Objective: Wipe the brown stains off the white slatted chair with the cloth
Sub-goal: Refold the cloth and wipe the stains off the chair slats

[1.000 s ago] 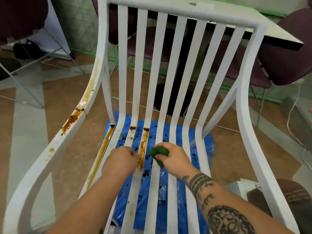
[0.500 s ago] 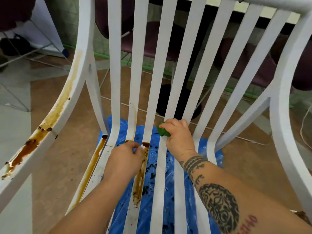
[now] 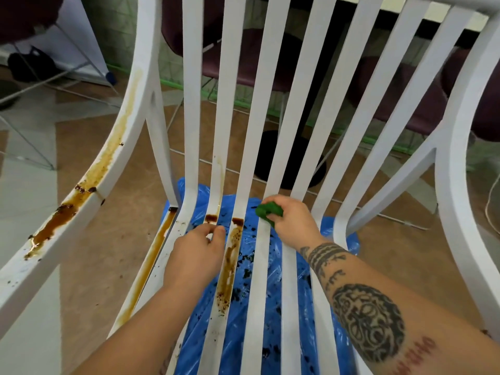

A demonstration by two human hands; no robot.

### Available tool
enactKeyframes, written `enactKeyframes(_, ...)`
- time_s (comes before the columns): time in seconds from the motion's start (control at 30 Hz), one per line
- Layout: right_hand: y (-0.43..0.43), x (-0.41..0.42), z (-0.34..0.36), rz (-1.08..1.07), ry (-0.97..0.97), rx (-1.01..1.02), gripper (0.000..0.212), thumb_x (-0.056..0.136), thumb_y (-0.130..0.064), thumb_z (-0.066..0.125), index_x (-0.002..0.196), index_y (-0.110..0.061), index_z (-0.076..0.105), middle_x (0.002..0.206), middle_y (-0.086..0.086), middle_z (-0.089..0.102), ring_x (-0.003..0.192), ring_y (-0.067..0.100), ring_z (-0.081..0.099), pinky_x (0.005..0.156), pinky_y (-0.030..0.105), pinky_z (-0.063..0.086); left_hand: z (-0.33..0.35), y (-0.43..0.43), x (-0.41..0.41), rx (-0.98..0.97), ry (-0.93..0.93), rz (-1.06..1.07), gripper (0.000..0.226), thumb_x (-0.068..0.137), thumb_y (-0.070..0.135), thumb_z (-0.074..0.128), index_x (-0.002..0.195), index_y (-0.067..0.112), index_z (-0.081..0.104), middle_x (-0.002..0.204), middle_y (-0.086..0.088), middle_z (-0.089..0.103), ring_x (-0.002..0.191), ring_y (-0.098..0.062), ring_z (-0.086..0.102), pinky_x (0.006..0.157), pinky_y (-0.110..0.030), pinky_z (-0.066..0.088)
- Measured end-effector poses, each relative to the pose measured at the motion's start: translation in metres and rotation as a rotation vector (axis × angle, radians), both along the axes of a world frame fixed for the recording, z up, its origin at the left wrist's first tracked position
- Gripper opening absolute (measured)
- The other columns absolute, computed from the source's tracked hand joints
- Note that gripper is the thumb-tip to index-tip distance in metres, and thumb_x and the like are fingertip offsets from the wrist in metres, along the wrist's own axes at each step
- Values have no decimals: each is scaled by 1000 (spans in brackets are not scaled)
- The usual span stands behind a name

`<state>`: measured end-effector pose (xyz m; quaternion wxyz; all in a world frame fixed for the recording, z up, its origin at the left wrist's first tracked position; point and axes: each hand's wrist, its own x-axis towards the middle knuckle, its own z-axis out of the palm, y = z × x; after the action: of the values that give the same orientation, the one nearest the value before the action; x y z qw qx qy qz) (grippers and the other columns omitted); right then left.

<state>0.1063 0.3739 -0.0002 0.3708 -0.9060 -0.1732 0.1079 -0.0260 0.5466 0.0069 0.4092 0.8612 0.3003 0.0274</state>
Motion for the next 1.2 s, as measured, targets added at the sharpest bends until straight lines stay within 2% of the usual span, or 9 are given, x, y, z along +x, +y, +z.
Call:
enactKeyframes(0.17,3,-21,-17,96,4,-188,39,89,4,59,106,-30,68,115,1,64,111,27,57,96,44,53,-3,5,-8,19,6,4,35,102,50,43,115,29,68,77,6,70,67,-12,65,63,-35,58)
enactKeyframes(0.3,-8,-56,2,195,98,-231,27,92,-3,65,110,-23,69,114,0,66,103,19,62,89,34,53,5,-3,-15,-8,23,-4,33,102,47,45,115,28,68,79,4,69,69,-15,65,63,-34,57)
enactKeyframes(0.43,-21,-109,11,260,160,-256,31,90,-4,64,110,-26,69,111,-2,66,102,19,62,90,34,54,19,-20,-32,-32,45,-51,29,102,39,49,123,29,66,75,8,67,64,-9,63,55,-25,50)
enactKeyframes(0.63,-37,-200,22,308,245,-287,33,85,-3,62,104,-28,70,104,-4,67,100,19,63,91,37,56,35,-34,-82,-79,99,-84,35,100,32,50,133,28,60,74,1,68,58,-16,64,51,-30,52)
enactKeyframes(0.8,-47,-257,45,282,400,-278,28,87,-14,67,112,-28,70,114,0,70,108,20,63,98,31,51,50,-45,-135,-136,132,-71,36,100,25,49,135,26,59,102,-2,71,56,-13,61,44,-23,44)
enactKeyframes(0.93,-56,-273,66,161,561,-194,19,86,-24,75,105,-25,71,108,-1,72,101,16,66,89,27,53,58,-49,-166,-198,176,-74,31,99,23,49,127,27,62,95,-1,71,62,-21,65,56,-34,56)
enactKeyframes(1.07,-59,-290,89,-50,523,5,19,90,-32,72,104,-22,64,98,-5,66,88,10,63,72,22,51,69,-67,-195,-287,208,-112,19,99,27,51,109,25,67,94,-3,72,61,-18,59,60,-35,54)
enactKeyframes(1.13,-57,-298,108,-163,521,133,21,96,-37,63,104,-18,65,101,4,69,93,20,66,82,37,57,83,-79,-204,-417,196,-90,20,99,33,52,99,21,68,92,-8,70,65,-21,59,61,-36,53)
enactKeyframes(1.2,-54,-300,123,-247,601,261,29,99,-45,55,104,-18,66,104,10,72,97,27,70,89,46,58,103,-91,-207,-590,175,-36,25,101,43,52,105,22,64,101,-10,69,77,-22,67,66,-35,58)
